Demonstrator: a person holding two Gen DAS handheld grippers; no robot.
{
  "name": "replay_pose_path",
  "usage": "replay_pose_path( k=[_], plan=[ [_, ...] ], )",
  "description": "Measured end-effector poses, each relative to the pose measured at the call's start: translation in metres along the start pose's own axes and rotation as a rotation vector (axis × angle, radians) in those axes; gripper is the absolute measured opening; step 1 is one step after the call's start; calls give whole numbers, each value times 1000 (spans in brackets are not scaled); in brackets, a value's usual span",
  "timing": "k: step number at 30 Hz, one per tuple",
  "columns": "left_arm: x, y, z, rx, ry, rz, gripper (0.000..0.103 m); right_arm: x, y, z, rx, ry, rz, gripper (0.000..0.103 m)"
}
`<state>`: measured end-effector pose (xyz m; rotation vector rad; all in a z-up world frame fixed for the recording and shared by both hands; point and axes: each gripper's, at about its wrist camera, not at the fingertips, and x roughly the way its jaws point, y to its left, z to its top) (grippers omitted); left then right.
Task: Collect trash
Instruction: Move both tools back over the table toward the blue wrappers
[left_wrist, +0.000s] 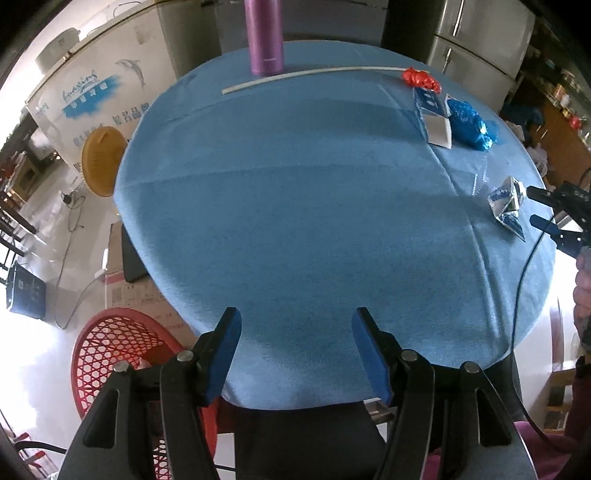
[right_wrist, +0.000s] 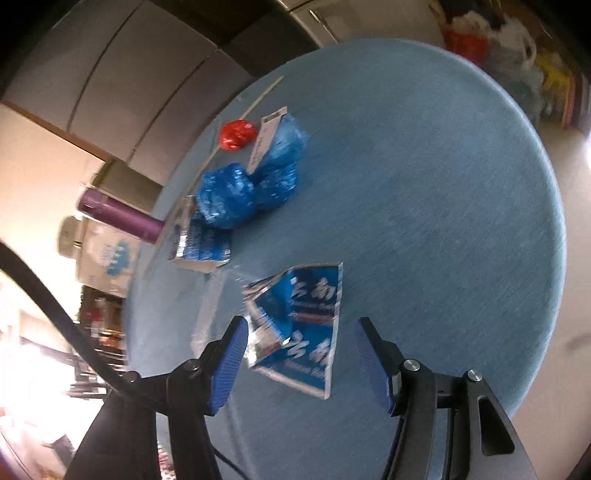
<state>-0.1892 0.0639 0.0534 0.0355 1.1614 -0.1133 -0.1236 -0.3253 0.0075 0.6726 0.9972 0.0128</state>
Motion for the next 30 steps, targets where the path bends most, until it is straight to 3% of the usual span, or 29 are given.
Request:
replay_pose_path(
  k=[5, 11, 20, 24, 30],
  plan=[
    [-2, -10, 3, 27, -13, -11, 63, 21, 17, 2, -79, 8, -102, 64],
    [-3, -8, 0, 26, -5, -11, 63, 31, 42, 2, -164, -26, -195, 73],
    [0, -10, -1, 34, 5, -19, 64, 48, 56, 6, -140, -12, -178, 76],
    [1, -14, -2, 52, 10, -18, 64, 51, 60, 6, -149, -7, -90, 76],
    [0, -30, 13, 112, 9, -41, 64, 47, 62, -3, -236, -19, -122, 66]
  ],
)
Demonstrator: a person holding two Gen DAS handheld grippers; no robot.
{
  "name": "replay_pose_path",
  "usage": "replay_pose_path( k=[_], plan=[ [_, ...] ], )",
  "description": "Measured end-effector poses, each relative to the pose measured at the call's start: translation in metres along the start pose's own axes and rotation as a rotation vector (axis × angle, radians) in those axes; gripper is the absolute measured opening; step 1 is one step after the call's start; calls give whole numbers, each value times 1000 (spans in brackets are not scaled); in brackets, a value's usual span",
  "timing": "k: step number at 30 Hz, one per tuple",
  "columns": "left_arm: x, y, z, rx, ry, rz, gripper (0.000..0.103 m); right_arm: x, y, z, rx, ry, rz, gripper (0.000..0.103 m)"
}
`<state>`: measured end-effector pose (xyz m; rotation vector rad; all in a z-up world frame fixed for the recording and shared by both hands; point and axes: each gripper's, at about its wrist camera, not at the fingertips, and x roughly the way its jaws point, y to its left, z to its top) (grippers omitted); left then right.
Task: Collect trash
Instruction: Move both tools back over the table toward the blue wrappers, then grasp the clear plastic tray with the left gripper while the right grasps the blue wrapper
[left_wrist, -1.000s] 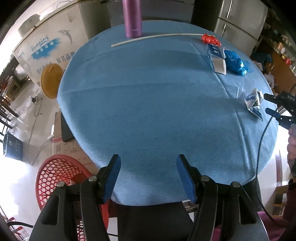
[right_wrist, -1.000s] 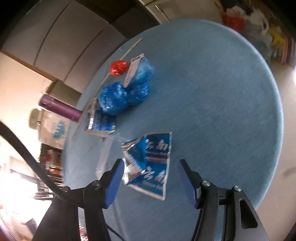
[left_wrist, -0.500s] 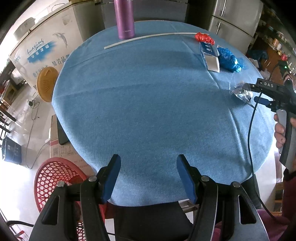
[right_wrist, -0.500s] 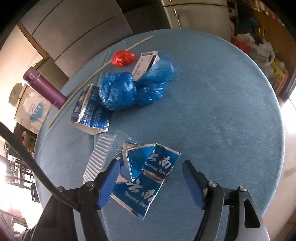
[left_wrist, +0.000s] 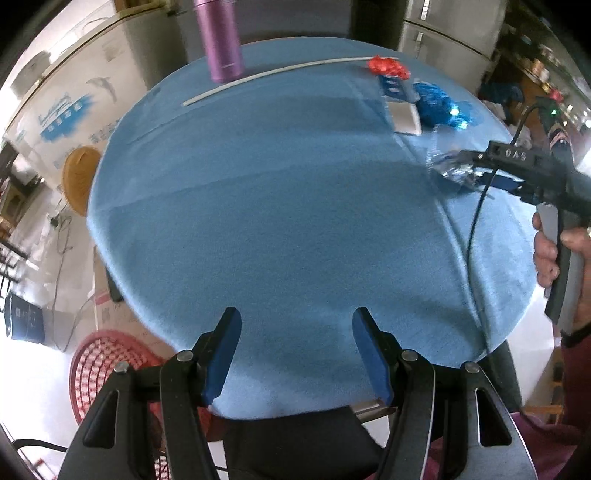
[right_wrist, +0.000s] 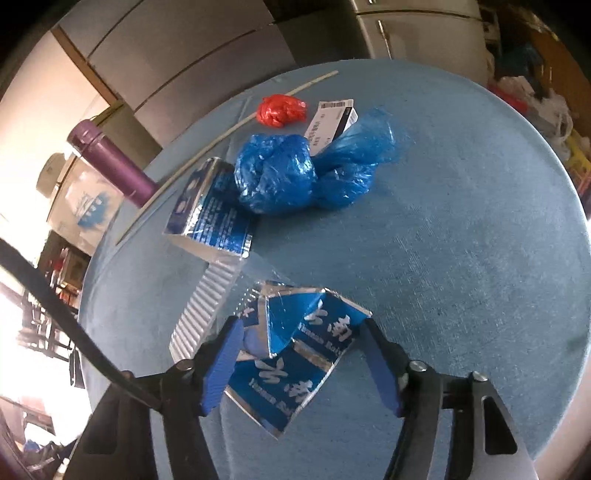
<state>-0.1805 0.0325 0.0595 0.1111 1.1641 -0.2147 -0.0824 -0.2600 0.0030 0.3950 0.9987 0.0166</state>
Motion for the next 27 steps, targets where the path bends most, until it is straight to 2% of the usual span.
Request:
replay_pose_path(
  k=[4, 6, 7, 12, 14, 18, 22, 24, 27],
  plan=[
    [3, -20, 28, 55, -25, -38, 64, -11, -12, -1, -12, -20, -77, 66],
    [8, -34, 50, 79, -32, -70, 64, -14, -23, -3, -28, -16, -184, 65],
    [10, -40, 58, 87, -35, -85, 64, -14, -28, -4, -26, -13, -203, 63],
    [30, -83, 105, 127, -51, -183, 68, -39, -61, -5, 59, -50, -90, 64],
    [38, -96, 118, 133, -50, -214, 72, -49, -69, -5, 73, -84, -77, 64],
    [62, -121, 146, 138, -33, -242, 73, -59, -84, -6, 87, -108, -44, 64],
    [83, -129, 160, 119, 11, -245, 73, -61, -89, -8, 112, -119, -8, 65],
    [95, -132, 165, 100, 51, -269, 73, -58, -90, -8, 116, -114, 2, 64],
    [105, -135, 168, 94, 69, -292, 73, -56, -90, -12, 126, -106, 15, 64]
  ],
)
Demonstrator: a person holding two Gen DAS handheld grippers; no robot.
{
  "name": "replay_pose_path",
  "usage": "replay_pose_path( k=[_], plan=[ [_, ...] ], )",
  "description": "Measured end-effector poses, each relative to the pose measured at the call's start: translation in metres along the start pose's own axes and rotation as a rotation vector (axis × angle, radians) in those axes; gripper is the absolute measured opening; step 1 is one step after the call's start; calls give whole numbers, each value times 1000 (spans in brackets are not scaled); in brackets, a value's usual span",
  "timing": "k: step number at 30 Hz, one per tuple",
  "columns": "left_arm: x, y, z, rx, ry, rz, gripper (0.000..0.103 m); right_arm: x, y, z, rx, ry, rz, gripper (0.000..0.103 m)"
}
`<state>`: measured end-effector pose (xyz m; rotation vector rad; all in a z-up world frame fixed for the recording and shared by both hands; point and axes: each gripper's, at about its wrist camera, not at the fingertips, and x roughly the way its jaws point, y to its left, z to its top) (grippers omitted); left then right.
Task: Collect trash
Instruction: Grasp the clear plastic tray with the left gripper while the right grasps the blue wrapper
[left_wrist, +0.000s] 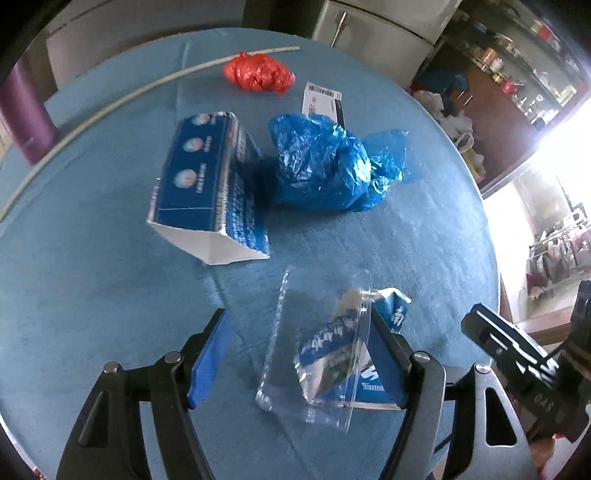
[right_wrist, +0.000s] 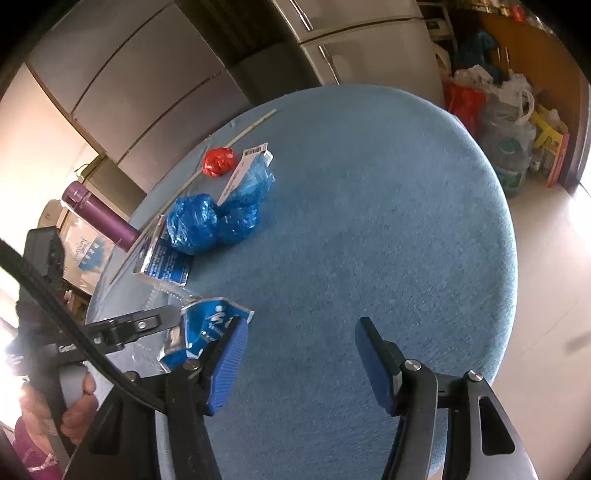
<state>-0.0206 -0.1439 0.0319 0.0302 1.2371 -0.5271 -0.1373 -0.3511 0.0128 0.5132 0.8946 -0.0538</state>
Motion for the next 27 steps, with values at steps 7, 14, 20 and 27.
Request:
replay_pose_path(
  k=[7, 14, 20, 27],
  plan=[
    [-3, 4, -1, -4, -39, -61, 47, 5, 11, -3, -13, 18, 18, 64],
    [-39, 23, -22, -16, -103, -69, 47, 11, 38, -3, -44, 41, 67, 64],
    [-80, 59, -56, -79, -177, -18, 47, 29, 68, -10, -41, 137, 140, 65],
    [-112, 98, -100, -164, -224, 100, 47, 44, 107, -22, -124, 187, 71, 74]
  ],
)
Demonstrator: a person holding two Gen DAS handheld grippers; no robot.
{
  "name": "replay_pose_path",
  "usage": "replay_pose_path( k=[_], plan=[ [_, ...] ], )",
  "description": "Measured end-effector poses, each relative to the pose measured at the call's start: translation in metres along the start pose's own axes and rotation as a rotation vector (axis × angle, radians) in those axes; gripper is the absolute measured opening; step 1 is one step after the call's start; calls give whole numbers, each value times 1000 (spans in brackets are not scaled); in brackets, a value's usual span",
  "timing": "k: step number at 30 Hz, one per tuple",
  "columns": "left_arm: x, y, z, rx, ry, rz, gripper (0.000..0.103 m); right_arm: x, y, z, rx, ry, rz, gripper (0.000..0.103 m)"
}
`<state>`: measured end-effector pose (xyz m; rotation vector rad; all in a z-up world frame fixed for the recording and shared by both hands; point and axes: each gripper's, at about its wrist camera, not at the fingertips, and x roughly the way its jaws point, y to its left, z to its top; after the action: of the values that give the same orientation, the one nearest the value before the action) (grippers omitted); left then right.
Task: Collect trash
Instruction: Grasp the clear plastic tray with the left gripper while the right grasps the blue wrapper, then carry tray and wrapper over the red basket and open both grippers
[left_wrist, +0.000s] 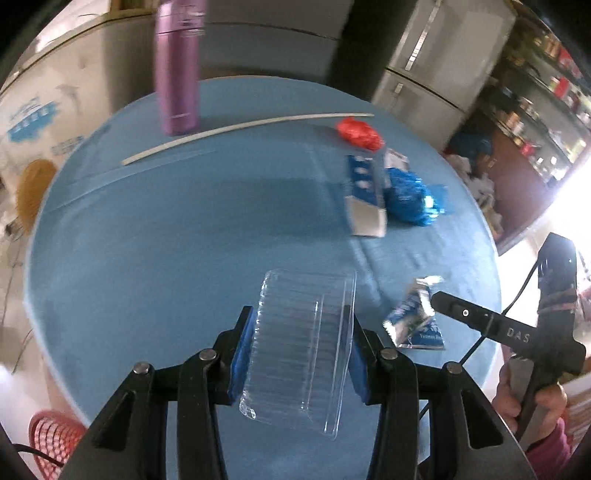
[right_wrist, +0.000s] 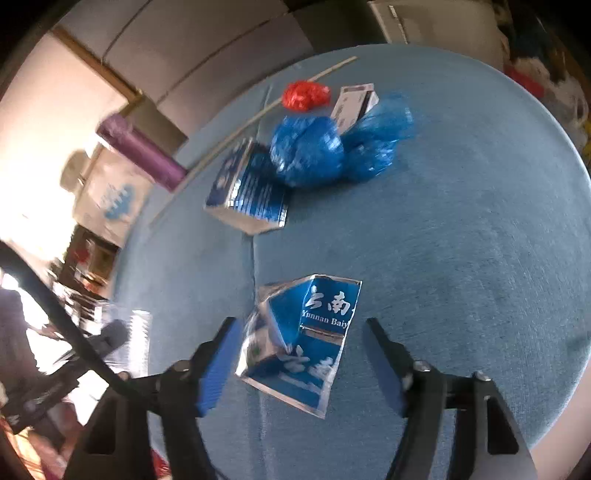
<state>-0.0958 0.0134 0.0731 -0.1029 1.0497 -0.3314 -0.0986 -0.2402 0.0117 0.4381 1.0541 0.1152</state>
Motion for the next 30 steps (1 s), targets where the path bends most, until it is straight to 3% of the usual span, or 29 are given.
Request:
replay_pose_path(
  k=[5, 12, 19, 30],
  plan=[
    [-14, 20, -18, -38, -13, 56, 47, 19, 13, -2, -3, 25, -68, 75],
    [-25, 24, -29, -38, -39, 52, 47, 36, 37, 5, -27, 33, -119, 75],
    [-38, 32, -34, -50, -64, 47, 47, 56, 73, 0, -196, 16, -267, 76],
    [-45, 49, -52, -81, -53, 64, 47, 48, 67, -4, -223, -37, -231, 70]
  ],
)
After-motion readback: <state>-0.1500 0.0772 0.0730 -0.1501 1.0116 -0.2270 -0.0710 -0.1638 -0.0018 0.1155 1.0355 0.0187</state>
